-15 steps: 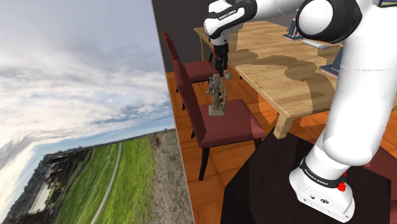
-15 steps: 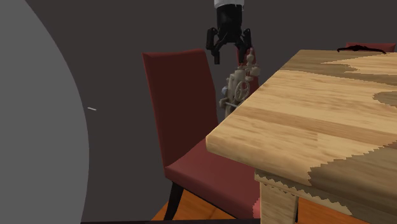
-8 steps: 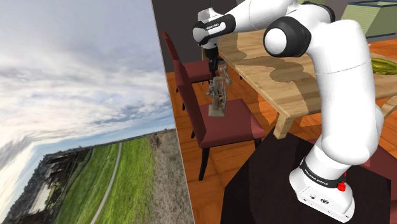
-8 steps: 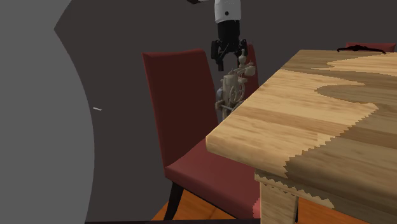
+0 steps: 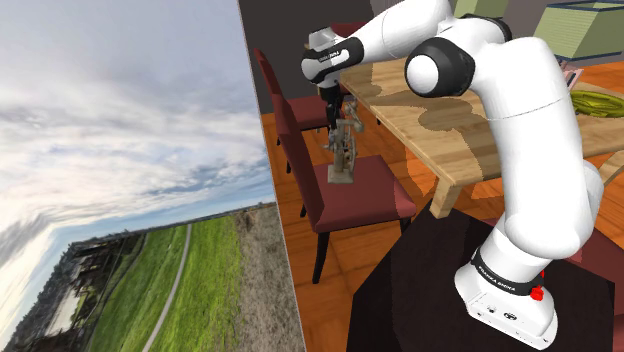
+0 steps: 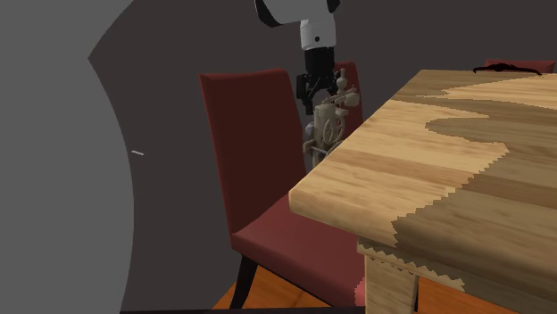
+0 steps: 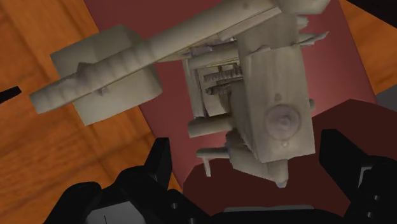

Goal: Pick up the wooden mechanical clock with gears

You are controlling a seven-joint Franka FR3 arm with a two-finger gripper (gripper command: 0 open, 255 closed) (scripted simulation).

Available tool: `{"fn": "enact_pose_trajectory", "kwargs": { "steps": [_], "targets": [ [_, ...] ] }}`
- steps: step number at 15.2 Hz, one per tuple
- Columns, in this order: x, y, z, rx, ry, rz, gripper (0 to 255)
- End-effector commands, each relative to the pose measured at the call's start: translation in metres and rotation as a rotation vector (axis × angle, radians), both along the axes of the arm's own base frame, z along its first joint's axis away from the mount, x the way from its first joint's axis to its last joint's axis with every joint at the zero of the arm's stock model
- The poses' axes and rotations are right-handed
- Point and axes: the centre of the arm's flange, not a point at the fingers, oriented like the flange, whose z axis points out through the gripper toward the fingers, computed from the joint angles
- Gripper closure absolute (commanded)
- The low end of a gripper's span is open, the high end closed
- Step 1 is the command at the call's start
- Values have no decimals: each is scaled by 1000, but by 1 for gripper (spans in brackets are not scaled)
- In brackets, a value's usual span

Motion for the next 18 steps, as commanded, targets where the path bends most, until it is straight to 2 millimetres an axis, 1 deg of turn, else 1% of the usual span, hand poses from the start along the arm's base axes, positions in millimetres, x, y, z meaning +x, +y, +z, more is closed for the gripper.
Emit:
{"fn": "enact_pose_trajectory", "kwargs": {
  "steps": [1,2,11,18],
  "targets": [
    [-1,-1,-4,0,0,0,0],
    [-1,-1,-4,0,-1,0,255],
    [-1,-1,-4,0,0,0,255],
    [-1,-1,33,0,0,0,255]
  ]
}}
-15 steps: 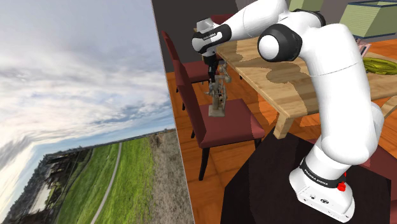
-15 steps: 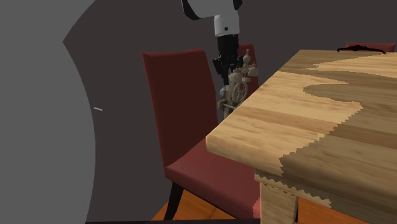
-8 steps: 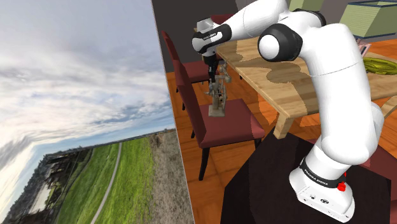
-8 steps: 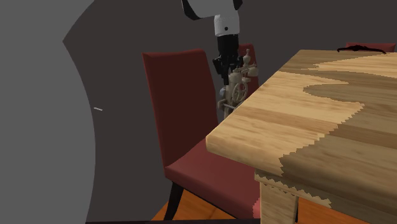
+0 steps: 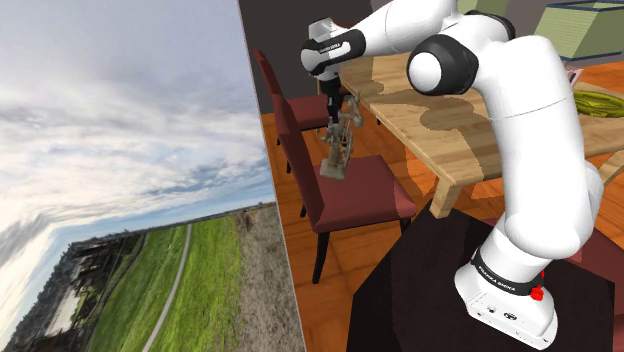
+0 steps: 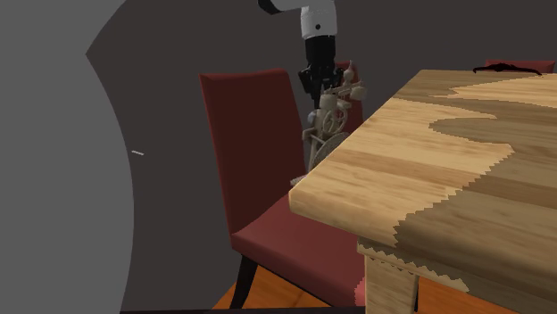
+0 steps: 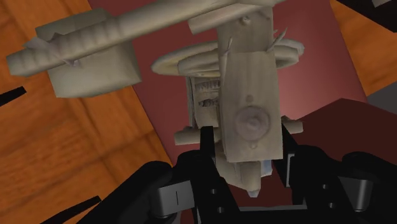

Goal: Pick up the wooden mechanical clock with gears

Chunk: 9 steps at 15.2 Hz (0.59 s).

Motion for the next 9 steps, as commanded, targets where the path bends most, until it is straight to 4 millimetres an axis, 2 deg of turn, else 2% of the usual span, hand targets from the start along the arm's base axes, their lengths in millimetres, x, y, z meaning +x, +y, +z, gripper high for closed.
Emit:
{"fn": "enact_pose_trajectory", "kwargs": {
  "steps": [1,9],
  "targets": [
    [0,-1,12,-1,-3,0,255],
    [0,-1,50,-1,-3,0,255]
  ]
}}
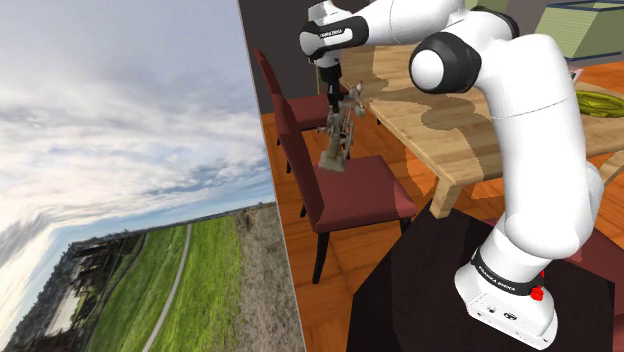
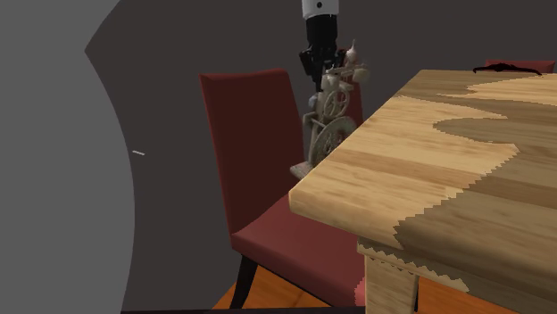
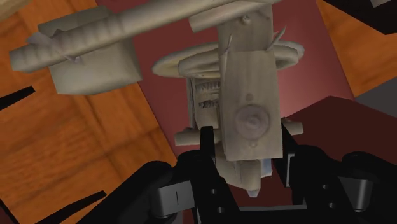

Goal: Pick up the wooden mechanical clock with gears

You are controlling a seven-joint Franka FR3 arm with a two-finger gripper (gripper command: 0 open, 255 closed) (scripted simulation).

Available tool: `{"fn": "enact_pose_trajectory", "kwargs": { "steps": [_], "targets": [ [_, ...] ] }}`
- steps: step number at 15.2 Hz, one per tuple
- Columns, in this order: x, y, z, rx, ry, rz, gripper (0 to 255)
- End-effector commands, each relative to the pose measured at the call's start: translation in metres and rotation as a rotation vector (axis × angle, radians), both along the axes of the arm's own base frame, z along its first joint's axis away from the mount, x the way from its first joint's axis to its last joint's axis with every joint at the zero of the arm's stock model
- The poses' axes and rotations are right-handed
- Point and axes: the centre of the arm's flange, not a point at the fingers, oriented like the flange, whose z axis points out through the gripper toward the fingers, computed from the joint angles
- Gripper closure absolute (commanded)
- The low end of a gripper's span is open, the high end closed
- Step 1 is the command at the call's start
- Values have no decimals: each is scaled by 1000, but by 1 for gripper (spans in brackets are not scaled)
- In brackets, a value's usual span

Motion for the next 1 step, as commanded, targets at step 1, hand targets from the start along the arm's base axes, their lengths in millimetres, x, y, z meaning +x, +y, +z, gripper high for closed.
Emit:
{"fn": "enact_pose_trajectory", "kwargs": {
  "steps": [1],
  "targets": [
    [1,0,5,-1,-2,0,255]
  ]
}}
